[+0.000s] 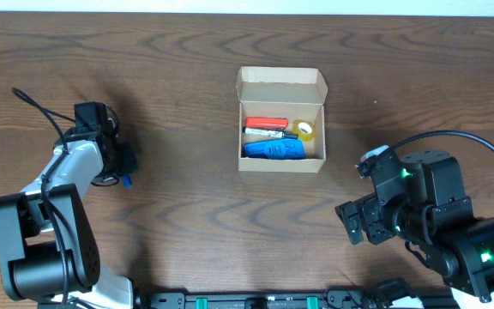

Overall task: Pack container
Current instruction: 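Lower the left gripper onto the blue-capped marker and grasp it, then carry the blue-capped marker over the box and lower it in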

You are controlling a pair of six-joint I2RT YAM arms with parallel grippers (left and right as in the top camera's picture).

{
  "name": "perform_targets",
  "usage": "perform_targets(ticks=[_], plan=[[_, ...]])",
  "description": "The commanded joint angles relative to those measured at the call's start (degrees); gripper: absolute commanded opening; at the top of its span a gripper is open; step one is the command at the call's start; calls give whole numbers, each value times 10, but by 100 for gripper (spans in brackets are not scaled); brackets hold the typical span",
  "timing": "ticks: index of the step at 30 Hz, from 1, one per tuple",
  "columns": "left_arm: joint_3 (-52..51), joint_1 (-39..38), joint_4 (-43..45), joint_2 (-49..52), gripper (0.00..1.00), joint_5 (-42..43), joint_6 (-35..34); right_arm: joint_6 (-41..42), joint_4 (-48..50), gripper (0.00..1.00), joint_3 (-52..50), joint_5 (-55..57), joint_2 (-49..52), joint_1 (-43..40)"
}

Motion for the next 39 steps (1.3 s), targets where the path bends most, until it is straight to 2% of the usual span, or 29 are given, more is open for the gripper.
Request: perform_targets(ticks=[1,7,13,17,21,27,39], plan=[[-5,1,-16,21,18,22,-3,-1,-1,99,-2,-2,-1,-4],[26,1,-53,11,6,21,-3,-1,-1,99,-2,-2,-1,-4],[122,-2,-139,-10,6,21,2,-1,-1,99,-2,-2,-1,-4],[196,-14,-174,-41,6,24,35,-1,-1,99,-2,-2,-1,-4],[257,-48,-174,-77,6,51,89,-1,-1,99,-2,-2,-1,-4],[325,-143,-172,-92,6,83,178,-1,-1,99,-2,-2,-1,-4],[331,-321,-116,-67,6,136,351,-1,-1,99,-2,-2,-1,-4]])
